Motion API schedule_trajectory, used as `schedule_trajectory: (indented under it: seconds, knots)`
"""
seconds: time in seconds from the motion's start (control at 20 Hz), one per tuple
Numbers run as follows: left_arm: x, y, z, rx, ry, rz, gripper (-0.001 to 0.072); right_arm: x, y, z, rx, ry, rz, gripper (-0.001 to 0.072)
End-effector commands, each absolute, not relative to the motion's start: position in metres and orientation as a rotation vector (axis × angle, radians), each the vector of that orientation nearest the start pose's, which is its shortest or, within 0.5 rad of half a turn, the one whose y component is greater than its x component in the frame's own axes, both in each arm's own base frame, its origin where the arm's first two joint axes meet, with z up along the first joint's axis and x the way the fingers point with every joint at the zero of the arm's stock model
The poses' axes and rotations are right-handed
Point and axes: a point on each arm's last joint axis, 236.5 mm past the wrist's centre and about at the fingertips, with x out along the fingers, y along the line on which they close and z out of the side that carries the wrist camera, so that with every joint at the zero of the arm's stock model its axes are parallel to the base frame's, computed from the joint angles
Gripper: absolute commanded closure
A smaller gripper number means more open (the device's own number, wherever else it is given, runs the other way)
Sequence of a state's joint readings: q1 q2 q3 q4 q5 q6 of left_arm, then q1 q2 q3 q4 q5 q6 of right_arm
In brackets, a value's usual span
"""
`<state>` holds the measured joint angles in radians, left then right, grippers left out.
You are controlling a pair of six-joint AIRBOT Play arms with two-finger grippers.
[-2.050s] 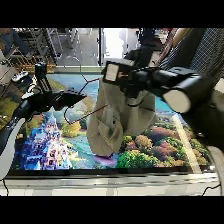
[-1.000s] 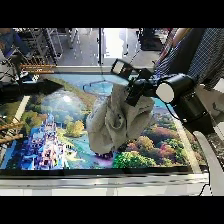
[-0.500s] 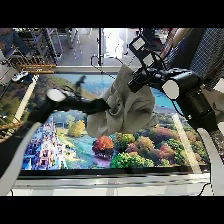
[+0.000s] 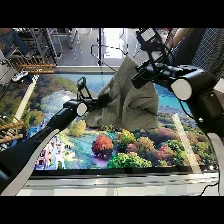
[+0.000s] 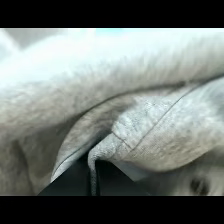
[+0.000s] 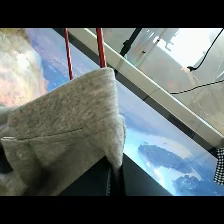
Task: Fold the clothes and pants, and hang the long-sleeved shirts on hangers.
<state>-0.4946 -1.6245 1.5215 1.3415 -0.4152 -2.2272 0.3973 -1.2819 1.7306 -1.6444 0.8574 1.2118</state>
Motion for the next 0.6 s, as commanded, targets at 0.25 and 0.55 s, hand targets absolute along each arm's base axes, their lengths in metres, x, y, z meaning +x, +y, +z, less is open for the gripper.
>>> schedule_trajectory:
  seconds: [0.25, 0.55]
  knots:
    - [0.596, -0.176, 0.187, -0.859, 0.393, -0.187, 0.0692, 0.424, 0.220, 0.286, -0.435, 0.419, 0.647, 0.0690]
    - [0.596, -0.131, 0.200, -0.855, 0.476, -0.277, 0.0692, 0.417, 0.228, 0.279, -0.448, 0.436, 0.698, 0.0690]
